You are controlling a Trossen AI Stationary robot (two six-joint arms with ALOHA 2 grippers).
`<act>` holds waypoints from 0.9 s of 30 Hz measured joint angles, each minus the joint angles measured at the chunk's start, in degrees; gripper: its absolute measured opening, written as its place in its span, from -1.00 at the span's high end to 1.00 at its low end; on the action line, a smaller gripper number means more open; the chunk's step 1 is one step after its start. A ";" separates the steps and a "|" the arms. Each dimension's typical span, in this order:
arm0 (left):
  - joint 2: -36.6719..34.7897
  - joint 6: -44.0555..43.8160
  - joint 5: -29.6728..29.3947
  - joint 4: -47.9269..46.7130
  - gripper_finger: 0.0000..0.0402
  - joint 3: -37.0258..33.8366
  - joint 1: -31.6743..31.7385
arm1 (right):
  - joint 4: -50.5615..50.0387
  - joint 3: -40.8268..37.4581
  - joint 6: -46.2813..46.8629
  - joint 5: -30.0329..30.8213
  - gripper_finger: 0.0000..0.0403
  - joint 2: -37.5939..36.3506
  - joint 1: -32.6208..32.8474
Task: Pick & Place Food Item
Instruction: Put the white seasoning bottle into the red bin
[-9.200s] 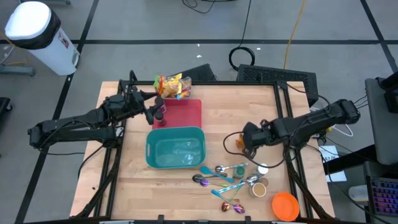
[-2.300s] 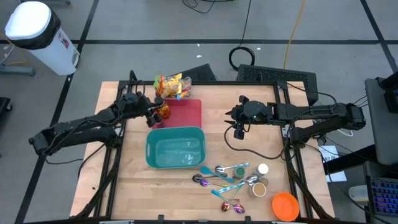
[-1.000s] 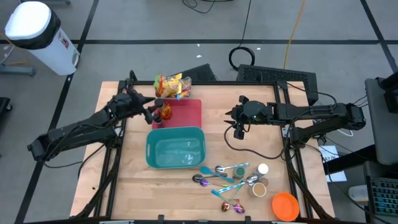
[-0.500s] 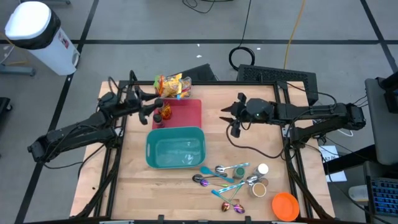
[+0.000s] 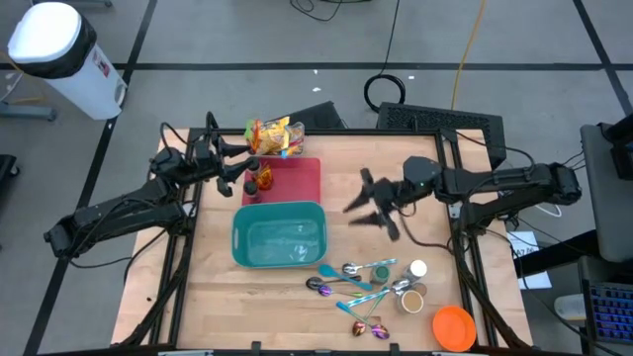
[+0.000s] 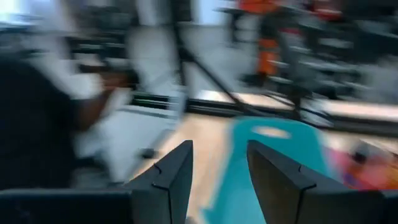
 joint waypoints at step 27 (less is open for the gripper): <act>0.00 -1.25 -0.04 -1.83 -0.07 0.00 -0.02 | -76.43 21.19 65.46 35.58 -0.54 8.70 34.78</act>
